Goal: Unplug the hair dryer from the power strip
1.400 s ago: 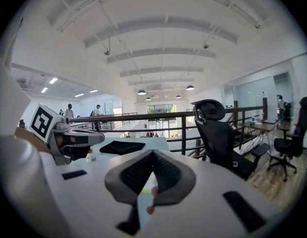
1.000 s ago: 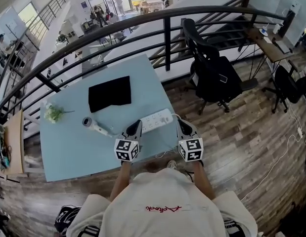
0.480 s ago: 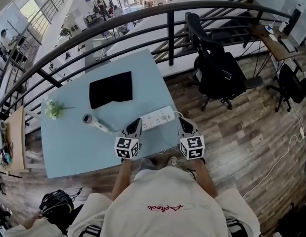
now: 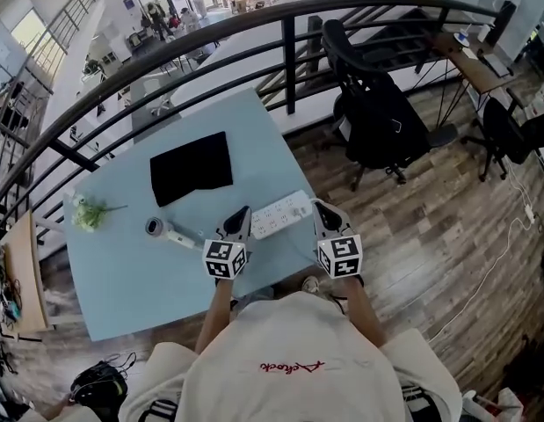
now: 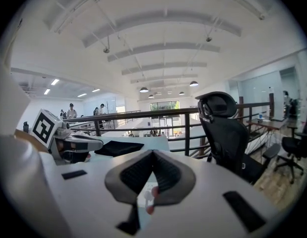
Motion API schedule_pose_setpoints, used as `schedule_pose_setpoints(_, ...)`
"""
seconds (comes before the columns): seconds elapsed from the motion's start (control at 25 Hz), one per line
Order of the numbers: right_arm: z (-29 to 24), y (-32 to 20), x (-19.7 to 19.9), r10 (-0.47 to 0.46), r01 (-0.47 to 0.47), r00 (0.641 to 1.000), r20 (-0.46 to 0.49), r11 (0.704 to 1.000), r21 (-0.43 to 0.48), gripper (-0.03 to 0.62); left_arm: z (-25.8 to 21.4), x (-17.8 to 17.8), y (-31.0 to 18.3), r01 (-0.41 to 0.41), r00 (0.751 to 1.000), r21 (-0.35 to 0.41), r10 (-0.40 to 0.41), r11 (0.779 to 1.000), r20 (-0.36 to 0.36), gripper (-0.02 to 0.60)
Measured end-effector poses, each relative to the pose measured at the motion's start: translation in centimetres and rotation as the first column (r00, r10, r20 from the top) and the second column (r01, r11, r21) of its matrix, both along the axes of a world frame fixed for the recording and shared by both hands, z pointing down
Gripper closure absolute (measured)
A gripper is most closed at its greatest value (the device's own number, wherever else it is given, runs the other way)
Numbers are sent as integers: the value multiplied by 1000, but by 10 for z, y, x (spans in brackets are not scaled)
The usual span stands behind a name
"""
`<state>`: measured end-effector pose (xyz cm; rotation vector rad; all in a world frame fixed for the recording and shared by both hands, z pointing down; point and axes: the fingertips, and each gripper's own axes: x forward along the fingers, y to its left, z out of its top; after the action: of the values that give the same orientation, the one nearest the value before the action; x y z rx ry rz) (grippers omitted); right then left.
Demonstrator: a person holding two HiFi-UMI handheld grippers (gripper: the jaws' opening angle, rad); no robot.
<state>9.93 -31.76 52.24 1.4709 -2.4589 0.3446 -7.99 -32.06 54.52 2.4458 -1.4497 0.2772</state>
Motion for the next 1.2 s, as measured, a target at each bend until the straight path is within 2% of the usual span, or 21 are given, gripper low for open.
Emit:
schedule_pose_setpoints(0.36, 11, -1, -12, 79, -80, 997, -21, 996, -34, 577, 23, -14, -20, -85, 996, -45, 86, 995, 7, 574)
schedule_pose_setpoints(0.64, 29, -1, 1, 145, -147, 989, -30, 986, -83, 577, 43, 1, -34, -169, 985, -88, 171, 982, 24, 574)
schedule_pose_setpoints(1.0, 56, -9, 1, 132, -135, 991, -35, 981, -141, 577, 76, 12, -44, -215, 972, -151, 227, 965, 62, 574)
schedule_pose_setpoints(1.2, 72, -13, 0, 112, -118, 993, -43, 976, -182, 577, 103, 17, -42, -249, 959, -212, 271, 945, 84, 574)
